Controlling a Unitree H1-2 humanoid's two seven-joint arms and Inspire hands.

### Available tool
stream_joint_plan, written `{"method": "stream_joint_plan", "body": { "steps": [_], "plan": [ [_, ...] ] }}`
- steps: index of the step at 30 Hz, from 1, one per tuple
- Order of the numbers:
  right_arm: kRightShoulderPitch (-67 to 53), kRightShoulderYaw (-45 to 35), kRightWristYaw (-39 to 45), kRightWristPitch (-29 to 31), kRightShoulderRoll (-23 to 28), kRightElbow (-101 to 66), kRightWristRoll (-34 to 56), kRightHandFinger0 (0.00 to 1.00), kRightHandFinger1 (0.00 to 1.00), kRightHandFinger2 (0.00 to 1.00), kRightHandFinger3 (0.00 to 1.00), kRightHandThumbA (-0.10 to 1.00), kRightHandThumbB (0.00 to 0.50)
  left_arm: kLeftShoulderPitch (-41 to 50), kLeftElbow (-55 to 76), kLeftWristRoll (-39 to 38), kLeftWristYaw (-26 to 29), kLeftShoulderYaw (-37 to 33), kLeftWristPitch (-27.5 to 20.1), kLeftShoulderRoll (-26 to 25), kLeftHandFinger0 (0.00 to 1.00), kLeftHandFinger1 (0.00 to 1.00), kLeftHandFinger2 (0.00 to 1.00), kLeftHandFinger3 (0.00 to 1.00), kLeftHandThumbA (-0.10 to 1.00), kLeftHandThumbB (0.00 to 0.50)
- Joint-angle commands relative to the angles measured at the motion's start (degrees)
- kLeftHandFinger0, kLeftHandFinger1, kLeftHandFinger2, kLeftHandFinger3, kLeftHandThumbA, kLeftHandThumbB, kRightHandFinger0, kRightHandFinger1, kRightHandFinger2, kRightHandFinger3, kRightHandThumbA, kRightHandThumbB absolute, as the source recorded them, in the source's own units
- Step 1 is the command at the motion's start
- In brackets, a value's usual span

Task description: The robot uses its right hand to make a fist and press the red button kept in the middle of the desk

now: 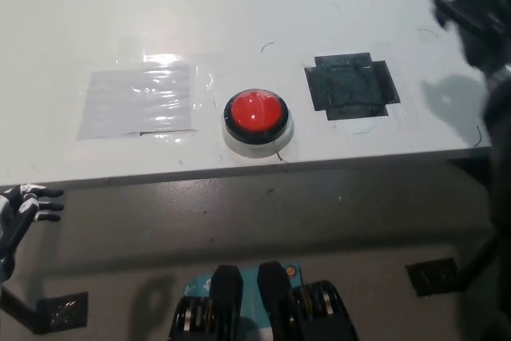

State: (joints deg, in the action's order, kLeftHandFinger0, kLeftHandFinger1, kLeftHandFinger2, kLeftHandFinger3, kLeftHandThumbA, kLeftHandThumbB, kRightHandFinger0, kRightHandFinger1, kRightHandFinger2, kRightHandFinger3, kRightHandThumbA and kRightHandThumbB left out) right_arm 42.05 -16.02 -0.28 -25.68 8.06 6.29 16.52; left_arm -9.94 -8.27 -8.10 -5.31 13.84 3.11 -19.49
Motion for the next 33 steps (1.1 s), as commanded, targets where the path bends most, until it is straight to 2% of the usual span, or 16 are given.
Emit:
{"method": "stream_joint_plan", "body": {
  "steps": [1,2,3,5,6,7,11,14,15,17,20,21,24,27,31,33],
  "plan": [
    [-3.21,-1.97,0.17,-1.25,2.81,-5.53,2.8,0.0,0.05,0.37,0.5,0.57,0.037,-0.06,2.46,-0.45,-0.08,0.74,1.07,-1.6,0.52,0.51,0.56,0.51,0.58,0.02],
    [-3.39,-1.9,0.03,-1.25,2.91,-5.66,2.89,0.0,0.05,0.37,0.5,0.58,0.037,-0.03,2.49,-0.43,-0.06,0.75,1.15,-1.59,0.51,0.51,0.56,0.51,0.58,0.019],
    [-5.23,-2.72,-0.14,-1.25,3.39,-6.91,3.61,0.0,0.04,0.36,0.5,0.58,0.015,0.04,2.51,-0.63,-0.07,0.89,0.92,-1.48,0.51,0.51,0.57,0.52,0.57,0.017],
    [-6.96,-3.26,-0.06,-1.25,4.2,-7.66,4.62,0.0,0.05,0.34,0.48,0.6,0.022,0.12,2.35,-0.92,-0.33,0.99,0.8,-1.56,0.49,0.49,0.55,0.52,0.57,0.018],
    [-9.09,-4.14,-0.13,-1.25,4.9,-8.48,4.72,0.0,0.05,0.34,0.49,0.59,0.014,0.13,2.05,-0.48,-0.57,0.74,-0.36,-1.79,0.53,0.52,0.57,0.54,0.57,0.001],
    [-10.1,-4.4,-0.03,-1.25,5.22,-9.0,4.62,0.0,0.05,0.34,0.49,0.58,0.006,0.01,1.65,-0.51,-0.28,0.91,-0.43,-1.63,0.49,0.49,0.55,0.52,0.56,0.018],
    [-14.08,-5.53,-1.04,-1.25,5.63,-10.94,4.92,0.0,0.07,0.36,0.5,0.57,0.012,-0.26,1.23,-0.66,-0.38,0.92,-0.69,-1.57,0.42,0.43,0.49,0.49,0.55,0.007],
    [-15.73,-6.26,-0.19,-0.85,5.63,-10.92,4.74,0.0,0.08,0.35,0.46,0.59,0.0,-0.21,1.44,-0.76,-0.34,0.97,-0.23,-1.55,0.43,0.44,0.5,0.5,0.55,0.009],
    [-16.89,-7.71,-1.28,-1.1,4.57,-10.91,5.61,0.0,0.07,0.34,0.5,0.54,0.016,-0.16,1.28,-0.79,-0.7,0.85,-0.54,-1.75,0.53,0.52,0.57,0.54,0.58,0.012],
    [-17.91,-8.32,-2.05,-1.25,4.07,-11.08,5.67,0.0,0.07,0.34,0.53,0.53,0.016,-0.1,1.51,-0.75,-0.55,0.87,0.16,-1.77,0.54,0.53,0.59,0.55,0.59,0.031],
    [-19.08,-8.49,-2.11,-0.5,3.94,-10.97,4.93,0.0,0.09,0.38,0.57,0.54,0.008,-0.23,1.39,-0.2,0.02,0.84,-0.12,-1.56,0.48,0.47,0.54,0.51,0.58,0.028],
    [-19.59,-9.27,-3.08,-0.57,3.35,-10.79,5.07,0.0,0.1,0.42,0.6,0.51,0.029,-0.36,1.04,-0.48,-0.08,0.95,-0.2,-1.54,0.44,0.44,0.51,0.49,0.57,0.029],
    [-19.89,-9.24,-3.75,-0.05,3.37,-10.43,4.3,0.0,0.08,0.4,0.57,0.52,0.023,-0.36,0.77,-0.77,-0.68,0.86,-0.94,-1.75,0.45,0.46,0.52,0.5,0.58,0.003],
    [-19.54,-10.52,-4.6,-1.02,3.08,-10.15,5.81,0.0,0.08,0.4,0.58,0.52,0.047,-0.32,0.61,-0.98,-0.38,1.06,-0.94,-1.37,0.42,0.43,0.49,0.48,0.56,0.016],
    [-20.3,-9.98,-3.54,0.84,3.74,-9.04,4.71,0.0,0.05,0.38,0.56,0.52,0.025,0.32,0.98,-0.98,-0.32,0.98,-0.34,-1.12,0.46,0.46,0.53,0.5,0.58,0.016],
    [-20.11,-9.57,-4.0,0.8,4.34,-9.16,3.55,0.0,0.05,0.39,0.56,0.52,0.027,0.29,0.17,-0.49,-0.34,0.63,-2.25,-0.87,0.45,0.46,0.52,0.51,0.58,0.01]
  ]
}}
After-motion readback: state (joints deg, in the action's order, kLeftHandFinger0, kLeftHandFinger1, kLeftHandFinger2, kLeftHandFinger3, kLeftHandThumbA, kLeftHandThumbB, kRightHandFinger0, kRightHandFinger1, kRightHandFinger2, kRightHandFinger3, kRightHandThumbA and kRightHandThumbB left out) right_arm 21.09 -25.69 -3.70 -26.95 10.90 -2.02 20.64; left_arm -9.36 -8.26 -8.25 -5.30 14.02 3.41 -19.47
